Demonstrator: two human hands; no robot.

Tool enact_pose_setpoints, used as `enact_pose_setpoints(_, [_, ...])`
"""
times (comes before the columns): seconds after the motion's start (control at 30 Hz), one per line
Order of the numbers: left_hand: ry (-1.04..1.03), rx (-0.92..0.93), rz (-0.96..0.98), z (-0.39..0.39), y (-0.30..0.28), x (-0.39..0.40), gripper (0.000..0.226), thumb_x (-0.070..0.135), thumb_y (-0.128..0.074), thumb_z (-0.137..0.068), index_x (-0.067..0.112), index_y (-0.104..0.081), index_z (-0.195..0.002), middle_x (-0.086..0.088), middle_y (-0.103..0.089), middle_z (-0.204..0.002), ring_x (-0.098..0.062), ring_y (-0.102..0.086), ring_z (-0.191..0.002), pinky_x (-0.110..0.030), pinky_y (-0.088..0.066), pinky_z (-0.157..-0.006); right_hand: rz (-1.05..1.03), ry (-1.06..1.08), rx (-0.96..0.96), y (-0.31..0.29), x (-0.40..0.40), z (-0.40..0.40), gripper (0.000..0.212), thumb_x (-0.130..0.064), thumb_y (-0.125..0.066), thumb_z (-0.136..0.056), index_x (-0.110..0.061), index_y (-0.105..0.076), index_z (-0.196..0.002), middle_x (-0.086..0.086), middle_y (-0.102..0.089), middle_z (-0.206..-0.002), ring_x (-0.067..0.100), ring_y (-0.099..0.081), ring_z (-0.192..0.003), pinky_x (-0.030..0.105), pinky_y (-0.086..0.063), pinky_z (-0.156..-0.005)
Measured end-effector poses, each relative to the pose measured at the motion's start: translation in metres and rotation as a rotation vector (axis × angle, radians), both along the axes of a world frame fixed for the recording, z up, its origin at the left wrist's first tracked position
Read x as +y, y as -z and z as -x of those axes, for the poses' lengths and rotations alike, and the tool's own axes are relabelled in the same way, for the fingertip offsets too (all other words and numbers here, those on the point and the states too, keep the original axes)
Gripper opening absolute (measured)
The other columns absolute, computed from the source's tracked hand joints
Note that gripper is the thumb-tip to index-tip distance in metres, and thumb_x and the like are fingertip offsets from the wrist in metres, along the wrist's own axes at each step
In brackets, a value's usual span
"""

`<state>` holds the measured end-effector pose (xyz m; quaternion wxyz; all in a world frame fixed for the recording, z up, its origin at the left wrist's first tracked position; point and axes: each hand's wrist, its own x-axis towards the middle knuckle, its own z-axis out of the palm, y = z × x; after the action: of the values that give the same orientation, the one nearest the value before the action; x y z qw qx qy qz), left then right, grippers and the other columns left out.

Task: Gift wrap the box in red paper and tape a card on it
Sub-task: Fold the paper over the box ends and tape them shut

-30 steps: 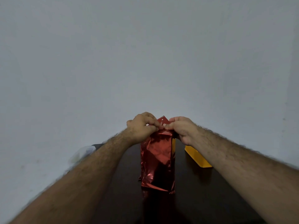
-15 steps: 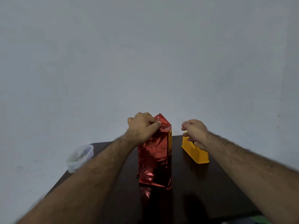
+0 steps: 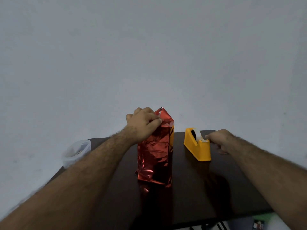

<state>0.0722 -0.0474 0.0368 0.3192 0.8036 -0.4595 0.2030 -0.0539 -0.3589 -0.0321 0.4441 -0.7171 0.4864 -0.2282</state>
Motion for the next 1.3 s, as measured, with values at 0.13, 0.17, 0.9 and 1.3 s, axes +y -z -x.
enact_pose_setpoints(0.13, [-0.003, 0.03, 0.02, 0.003, 0.002, 0.0, 0.03, 0.047, -0.054, -0.106, 0.039, -0.082, -0.112, 0.02, -0.061, -0.117, -0.011, -0.043, -0.123, -0.04, -0.019, -0.1, -0.057, -0.015, 0.007, -0.001, -0.001, -0.002, 0.035, -0.024, -0.085, -0.089, -0.015, -0.055, -0.102, 0.005, -0.041, -0.076, 0.02, -0.038, -0.059, 0.032, -0.039, -0.047])
enact_pose_setpoints(0.17, [-0.008, 0.031, 0.02, 0.003, 0.001, 0.0, 0.03, 0.047, -0.054, -0.106, 0.039, -0.082, -0.112, 0.02, -0.061, -0.117, -0.011, -0.043, -0.123, -0.04, -0.019, -0.1, -0.062, -0.036, 0.014, -0.002, 0.001, -0.004, 0.037, -0.023, -0.085, -0.089, -0.013, -0.056, -0.107, 0.006, -0.044, -0.081, 0.02, -0.041, -0.063, 0.035, -0.042, -0.051])
enact_pose_setpoints(0.9, [0.025, 0.089, 0.088, -0.004, 0.008, 0.0, 0.025, 0.047, -0.056, -0.106, 0.045, -0.08, -0.111, 0.019, -0.06, -0.114, -0.012, -0.042, -0.122, -0.042, -0.021, -0.098, -0.112, 0.028, 0.111, -0.031, 0.033, -0.017, 0.027, -0.016, -0.063, -0.098, -0.009, -0.061, -0.124, 0.011, -0.061, -0.112, 0.027, -0.063, -0.096, 0.046, -0.061, -0.085])
enact_pose_setpoints(1.3, [0.02, 0.105, 0.09, -0.005, 0.008, 0.001, 0.032, 0.057, -0.052, -0.099, 0.046, -0.081, -0.109, 0.02, -0.06, -0.115, -0.015, -0.043, -0.126, -0.045, -0.023, -0.098, -0.28, 0.073, 0.016, -0.023, 0.037, 0.013, 0.027, -0.026, -0.059, -0.091, -0.02, -0.06, -0.064, -0.002, -0.053, -0.075, 0.017, -0.049, -0.072, 0.037, -0.047, -0.064])
